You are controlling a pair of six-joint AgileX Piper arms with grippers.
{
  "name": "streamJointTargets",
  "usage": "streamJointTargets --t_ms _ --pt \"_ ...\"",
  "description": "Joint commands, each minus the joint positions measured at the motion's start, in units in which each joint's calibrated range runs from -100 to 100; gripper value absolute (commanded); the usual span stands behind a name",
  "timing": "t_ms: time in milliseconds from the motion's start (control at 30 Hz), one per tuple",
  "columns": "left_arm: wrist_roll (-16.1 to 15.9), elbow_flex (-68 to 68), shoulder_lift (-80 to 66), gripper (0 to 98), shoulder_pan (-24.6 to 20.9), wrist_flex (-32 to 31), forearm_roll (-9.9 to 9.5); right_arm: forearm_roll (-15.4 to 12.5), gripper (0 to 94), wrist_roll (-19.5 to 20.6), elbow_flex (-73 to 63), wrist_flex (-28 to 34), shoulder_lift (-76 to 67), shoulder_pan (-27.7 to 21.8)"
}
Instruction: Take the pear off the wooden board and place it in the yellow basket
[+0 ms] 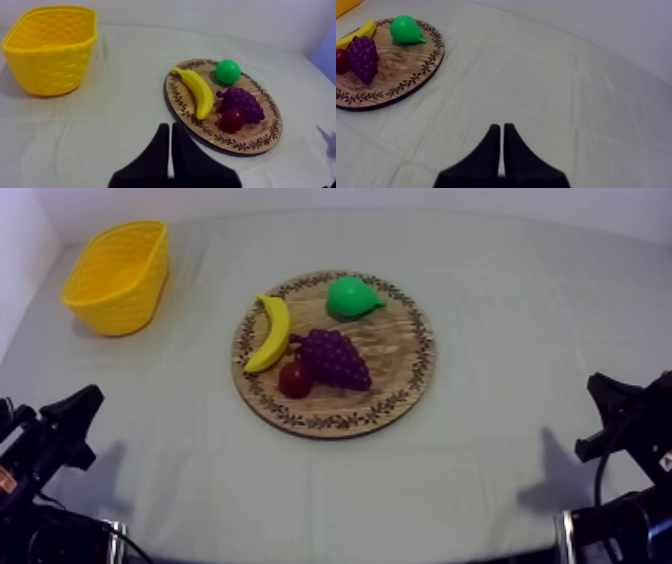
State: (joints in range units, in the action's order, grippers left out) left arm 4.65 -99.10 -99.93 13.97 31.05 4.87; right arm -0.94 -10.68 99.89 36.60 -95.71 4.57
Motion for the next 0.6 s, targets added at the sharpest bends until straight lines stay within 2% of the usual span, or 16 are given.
streamJointTargets --t_ms 0,167,233,367,567 --pt "-8.3 0.7 0.2 0.0 1.2 -0.6 4.13 0.0 0.4 0.0 0.0 0.0 0.0 0.0" --pt "-15.7 3.9 3.3 0.0 2.2 -0.9 10.34 0.0 0.4 0.0 0.0 0.0 0.0 0.0" --pt "-17.6 5.7 5.5 0.0 2.4 -0.9 12.11 0.0 0.4 0.0 0.0 0.0 0.0 0.0" --pt "-18.7 9.7 11.0 0.0 3.0 -0.9 13.48 0.0 0.4 0.0 0.0 0.0 0.0 0.0" --pt "-17.6 16.6 21.2 0.0 4.4 -0.9 13.64 0.0 0.4 0.0 0.0 0.0 0.0 0.0"
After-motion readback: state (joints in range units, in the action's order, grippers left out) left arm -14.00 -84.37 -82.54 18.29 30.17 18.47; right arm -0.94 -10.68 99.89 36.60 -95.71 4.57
